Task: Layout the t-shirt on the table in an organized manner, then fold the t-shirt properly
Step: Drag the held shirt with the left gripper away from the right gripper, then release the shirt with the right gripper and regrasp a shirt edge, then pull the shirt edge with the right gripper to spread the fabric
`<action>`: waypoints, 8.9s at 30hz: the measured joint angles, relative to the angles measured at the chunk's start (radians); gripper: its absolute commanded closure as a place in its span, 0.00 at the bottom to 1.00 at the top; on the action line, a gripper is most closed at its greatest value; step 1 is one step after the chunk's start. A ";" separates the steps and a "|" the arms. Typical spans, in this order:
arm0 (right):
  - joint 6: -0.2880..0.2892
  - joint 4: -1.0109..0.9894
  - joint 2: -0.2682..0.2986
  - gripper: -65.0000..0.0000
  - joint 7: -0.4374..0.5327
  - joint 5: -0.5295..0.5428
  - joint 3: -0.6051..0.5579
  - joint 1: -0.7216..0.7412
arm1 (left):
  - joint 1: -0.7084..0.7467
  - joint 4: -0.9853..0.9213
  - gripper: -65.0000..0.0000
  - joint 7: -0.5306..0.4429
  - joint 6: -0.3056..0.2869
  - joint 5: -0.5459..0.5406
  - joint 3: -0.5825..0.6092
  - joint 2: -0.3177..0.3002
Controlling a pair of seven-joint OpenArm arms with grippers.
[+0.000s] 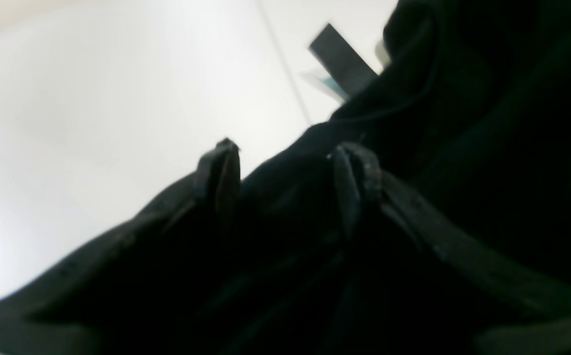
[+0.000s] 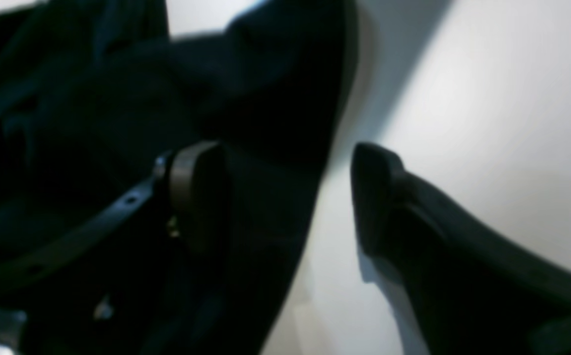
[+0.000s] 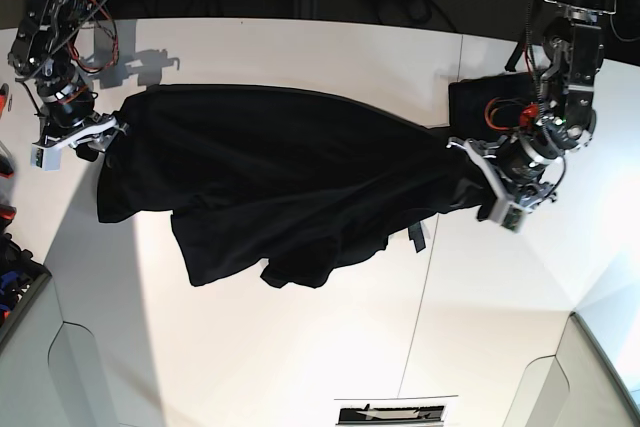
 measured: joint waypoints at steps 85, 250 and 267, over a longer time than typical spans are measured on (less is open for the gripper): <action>0.053 -0.041 0.042 1.00 -0.101 0.021 0.061 0.024 | -0.216 -0.145 1.00 0.060 0.008 -0.011 0.037 -0.040; 0.040 0.230 -0.026 1.00 -0.266 0.101 -0.129 0.285 | -0.010 -0.116 0.56 0.362 -0.230 -0.615 -0.528 -0.187; 0.075 0.674 0.113 1.00 -0.363 0.312 0.233 -0.278 | 0.010 -0.114 0.56 0.376 -0.231 -0.593 -0.528 -0.189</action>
